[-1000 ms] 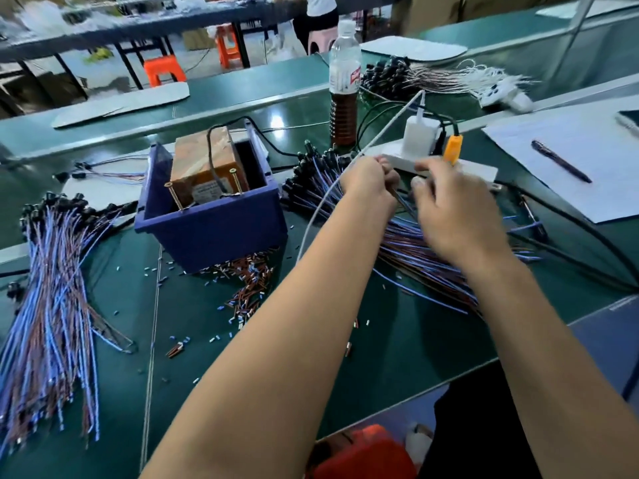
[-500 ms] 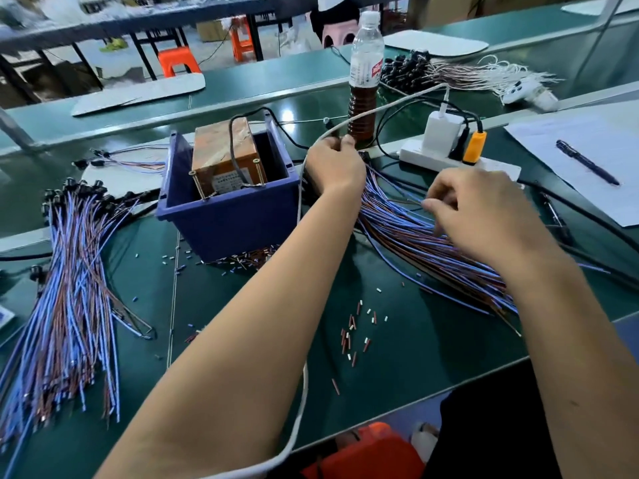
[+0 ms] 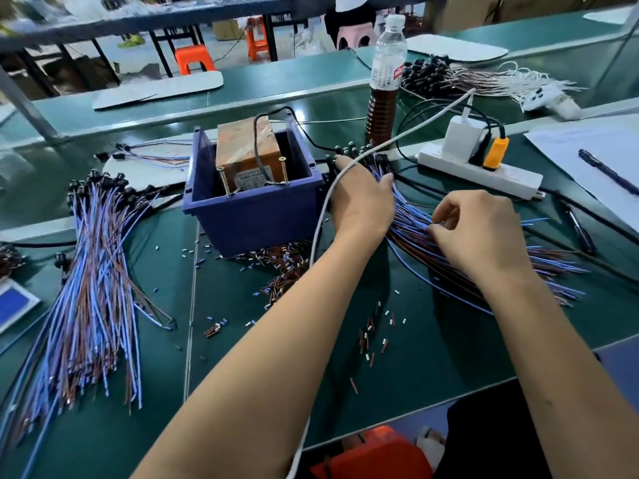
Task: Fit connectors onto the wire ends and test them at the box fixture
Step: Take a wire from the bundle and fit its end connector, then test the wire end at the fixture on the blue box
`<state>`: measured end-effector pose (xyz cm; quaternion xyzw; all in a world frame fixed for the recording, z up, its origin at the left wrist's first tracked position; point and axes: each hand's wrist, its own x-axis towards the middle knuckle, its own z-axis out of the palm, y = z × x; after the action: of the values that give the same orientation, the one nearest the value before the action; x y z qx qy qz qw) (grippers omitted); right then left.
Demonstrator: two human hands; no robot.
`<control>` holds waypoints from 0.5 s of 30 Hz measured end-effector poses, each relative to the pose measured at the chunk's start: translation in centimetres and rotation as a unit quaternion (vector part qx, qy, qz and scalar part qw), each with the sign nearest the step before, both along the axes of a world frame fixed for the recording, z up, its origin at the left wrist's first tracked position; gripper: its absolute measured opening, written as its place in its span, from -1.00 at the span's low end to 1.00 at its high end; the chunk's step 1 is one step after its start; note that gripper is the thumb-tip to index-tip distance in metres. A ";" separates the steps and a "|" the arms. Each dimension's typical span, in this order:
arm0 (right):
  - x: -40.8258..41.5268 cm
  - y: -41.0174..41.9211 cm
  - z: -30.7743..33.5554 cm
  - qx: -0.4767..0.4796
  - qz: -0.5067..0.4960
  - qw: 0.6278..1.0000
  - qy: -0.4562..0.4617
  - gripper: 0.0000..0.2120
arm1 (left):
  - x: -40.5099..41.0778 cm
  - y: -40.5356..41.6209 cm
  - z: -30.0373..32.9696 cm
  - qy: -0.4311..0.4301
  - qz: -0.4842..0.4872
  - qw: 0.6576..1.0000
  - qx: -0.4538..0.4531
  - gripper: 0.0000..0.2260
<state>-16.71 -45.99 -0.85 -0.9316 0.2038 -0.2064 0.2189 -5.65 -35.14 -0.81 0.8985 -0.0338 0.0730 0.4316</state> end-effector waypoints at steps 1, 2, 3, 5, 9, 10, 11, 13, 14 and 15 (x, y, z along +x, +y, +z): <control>0.2 0.6 0.2 0.003 0.001 1.000 -0.026 -0.91 | -0.3 0.6 0.3 0.017 -0.024 0.999 0.022 -0.59; 0.3 1.2 0.5 0.008 0.002 0.998 -0.057 -0.93 | -0.7 0.9 0.6 0.039 -0.060 0.996 0.045 -0.67; 0.5 2.1 0.9 0.014 0.007 0.996 -0.090 -0.94 | -1.0 1.9 1.0 0.062 -0.099 0.991 0.064 -0.77; 1.0 4.1 1.8 0.025 0.035 0.989 -0.141 -0.94 | -1.8 3.8 1.9 0.129 -0.176 0.974 0.068 -0.81; 2.2 10.0 2.9 0.035 0.143 0.977 -0.154 -0.94 | -3.6 10.3 3.3 0.256 -0.244 0.935 -0.013 -0.82; 2.4 11.5 3.0 0.040 0.169 0.974 -0.145 -0.94 | -4.1 12.1 3.2 0.263 -0.236 0.935 -0.036 -0.80; 2.7 13.3 2.9 0.046 0.200 0.969 -0.136 -0.95 | -4.5 14.1 3.0 0.263 -0.217 0.938 -0.061 -0.77; 3.2 16.6 2.6 0.056 0.260 0.957 -0.116 -0.96 | -5.2 17.9 2.7 0.254 -0.170 0.948 -0.086 -0.72; 3.5 18.2 2.4 0.065 0.286 0.950 -0.106 -0.96 | -5.4 19.8 2.6 0.246 -0.148 0.955 -0.077 -0.71; 3.8 19.7 2.2 0.071 0.311 0.943 -0.099 -0.96 | -5.5 21.6 2.6 0.239 -0.128 0.961 -0.056 -0.72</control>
<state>-12.89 -26.27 1.35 -0.9057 -0.1043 -0.2039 0.3568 -11.18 -13.56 1.79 0.8523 -0.0403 -0.1976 0.4826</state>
